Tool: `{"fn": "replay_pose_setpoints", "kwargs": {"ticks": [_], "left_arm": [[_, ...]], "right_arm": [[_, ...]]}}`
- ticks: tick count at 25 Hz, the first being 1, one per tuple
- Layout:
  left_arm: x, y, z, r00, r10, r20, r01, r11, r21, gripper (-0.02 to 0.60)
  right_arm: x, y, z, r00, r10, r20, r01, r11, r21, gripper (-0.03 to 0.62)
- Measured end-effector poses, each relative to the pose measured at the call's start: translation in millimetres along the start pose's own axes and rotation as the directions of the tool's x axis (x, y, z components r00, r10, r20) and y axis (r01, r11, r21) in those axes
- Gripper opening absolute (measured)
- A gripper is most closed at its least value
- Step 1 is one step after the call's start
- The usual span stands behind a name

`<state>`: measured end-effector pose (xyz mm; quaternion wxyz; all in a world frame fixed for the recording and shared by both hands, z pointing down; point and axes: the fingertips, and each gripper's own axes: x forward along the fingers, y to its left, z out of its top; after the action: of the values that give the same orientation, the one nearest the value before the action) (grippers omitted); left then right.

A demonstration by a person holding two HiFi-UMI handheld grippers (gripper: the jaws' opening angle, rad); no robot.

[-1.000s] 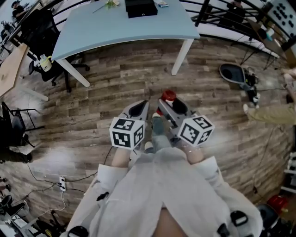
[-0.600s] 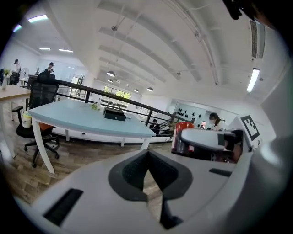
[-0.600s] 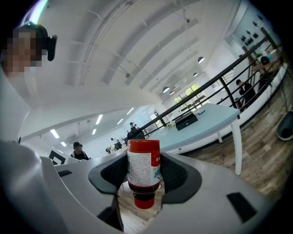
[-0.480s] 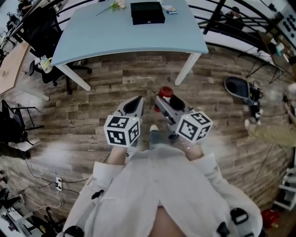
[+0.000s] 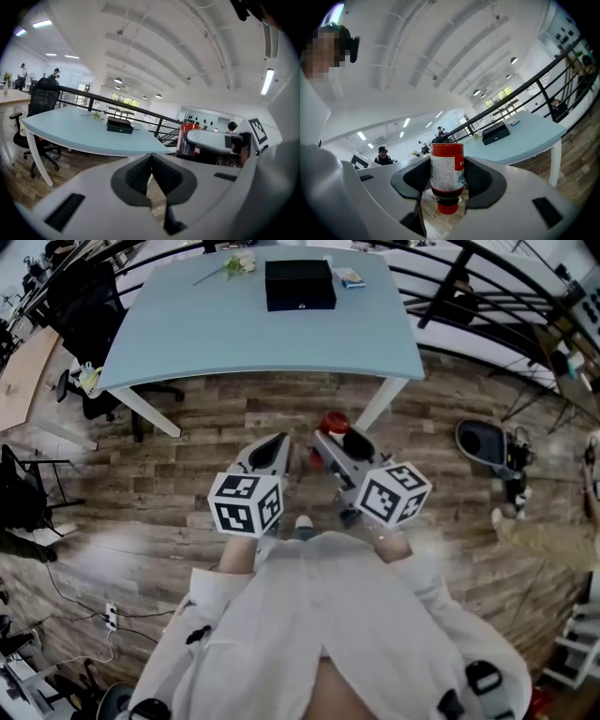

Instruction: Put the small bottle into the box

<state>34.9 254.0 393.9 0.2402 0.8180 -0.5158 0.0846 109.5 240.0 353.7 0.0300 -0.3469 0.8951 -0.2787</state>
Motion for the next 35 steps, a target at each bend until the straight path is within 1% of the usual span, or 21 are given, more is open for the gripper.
{"fn": "replay_pose_setpoints", "kwargs": {"ticks": [5, 8, 11, 16, 25, 30, 35], "left_arm": [[16.2, 0.6, -4.3, 0.999, 0.012, -0.03, -0.012, 1.0, -0.011, 0.003], [22.0, 2.3, -6.8, 0.999, 0.016, -0.049, -0.017, 1.0, -0.015, 0.003], [28.8, 6.0, -7.8, 0.998, 0.021, -0.059, -0.022, 0.999, -0.027, 0.003], [49.8, 12.4, -7.6, 0.997, -0.001, -0.082, -0.001, 0.999, -0.033, 0.003], [99.5, 41.1, 22.8, 0.994, -0.019, -0.106, 0.017, 1.0, -0.021, 0.003], [122.7, 61.7, 42.8, 0.994, -0.045, -0.104, 0.043, 0.999, -0.015, 0.003], [157.4, 96.5, 80.1, 0.993, -0.072, -0.092, 0.071, 0.997, -0.012, 0.003]], "right_arm": [[4.3, -16.4, 6.4, 1.0, 0.008, 0.0, -0.008, 1.0, 0.018, 0.207], [6.3, -23.1, 4.8, 1.0, 0.01, -0.003, -0.01, 0.999, 0.044, 0.207], [10.8, -27.5, 3.7, 1.0, 0.016, -0.012, -0.015, 0.999, 0.049, 0.207], [20.0, -40.9, 3.9, 1.0, 0.015, -0.024, -0.013, 0.998, 0.058, 0.207], [60.9, -84.9, 32.6, 0.999, -0.029, -0.015, 0.03, 0.997, 0.074, 0.207], [92.6, -95.3, 46.1, 0.999, -0.035, -0.01, 0.036, 0.997, 0.073, 0.207], [143.1, -112.5, 72.1, 0.999, -0.049, -0.006, 0.049, 0.996, 0.068, 0.207]]}}
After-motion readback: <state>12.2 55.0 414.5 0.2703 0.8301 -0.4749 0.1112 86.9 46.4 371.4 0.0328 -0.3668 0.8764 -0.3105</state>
